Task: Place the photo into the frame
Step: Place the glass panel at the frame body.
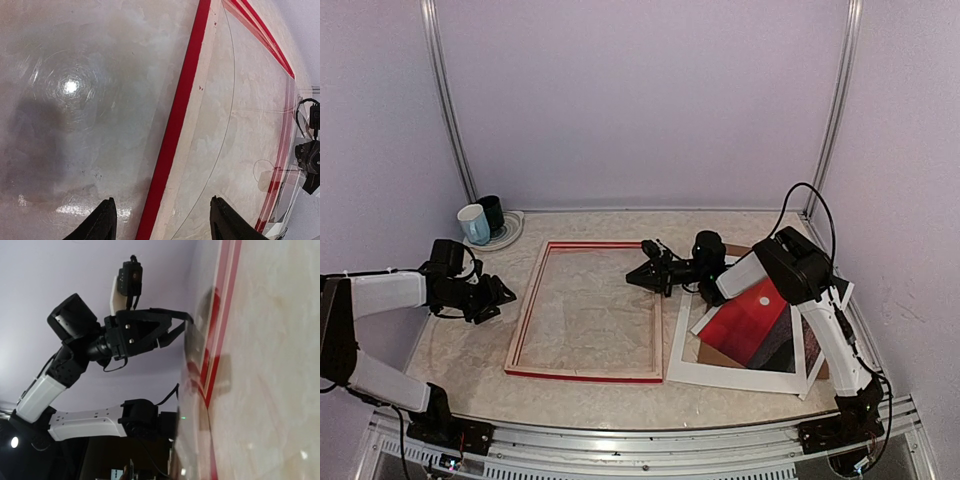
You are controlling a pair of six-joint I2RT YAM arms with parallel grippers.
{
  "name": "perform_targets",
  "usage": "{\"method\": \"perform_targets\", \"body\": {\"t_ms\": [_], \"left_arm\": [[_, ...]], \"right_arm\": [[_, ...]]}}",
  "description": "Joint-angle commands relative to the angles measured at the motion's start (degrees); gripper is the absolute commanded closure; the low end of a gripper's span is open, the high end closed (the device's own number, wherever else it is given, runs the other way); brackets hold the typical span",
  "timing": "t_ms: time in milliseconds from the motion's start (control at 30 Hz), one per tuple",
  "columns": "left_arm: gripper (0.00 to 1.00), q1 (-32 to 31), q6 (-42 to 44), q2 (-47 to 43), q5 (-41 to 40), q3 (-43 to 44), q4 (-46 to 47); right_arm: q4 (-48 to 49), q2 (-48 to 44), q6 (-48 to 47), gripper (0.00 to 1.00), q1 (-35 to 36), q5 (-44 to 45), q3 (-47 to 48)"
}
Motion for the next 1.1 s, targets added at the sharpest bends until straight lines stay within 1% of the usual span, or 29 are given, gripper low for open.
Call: {"method": "perform_targets", "body": {"t_ms": [0,200,433,733,1067], "left_arm": [[0.37,0.4,-0.1,-1.3,0.8,-0.8,1.1],[0.37,0.4,-0.1,-1.4,0.9,-1.0,1.2],[0.37,0.4,-0.3,-1.2,1.2,-1.3,1.6],[0.37,0.4,-0.7,-1.5,1.4,-1.2,1.9],[0.36,1.3,-1.3,-6.0,0.2,1.0,0.8]], "right_arm": [[-1.6,2.1,-2.1,0.94,0.3,0.5,2.9],[-1.1,2.4,-2.0,0.94,0.0,1.0,2.9],[-3.0,1.2,-3.5,0.94,0.0,1.0,3.5],[1.2,-1.8,0.3,0.94,0.0,1.3,3.9],[3.6,-5.1,2.4,0.95,0.4,2.2,4.1]]}}
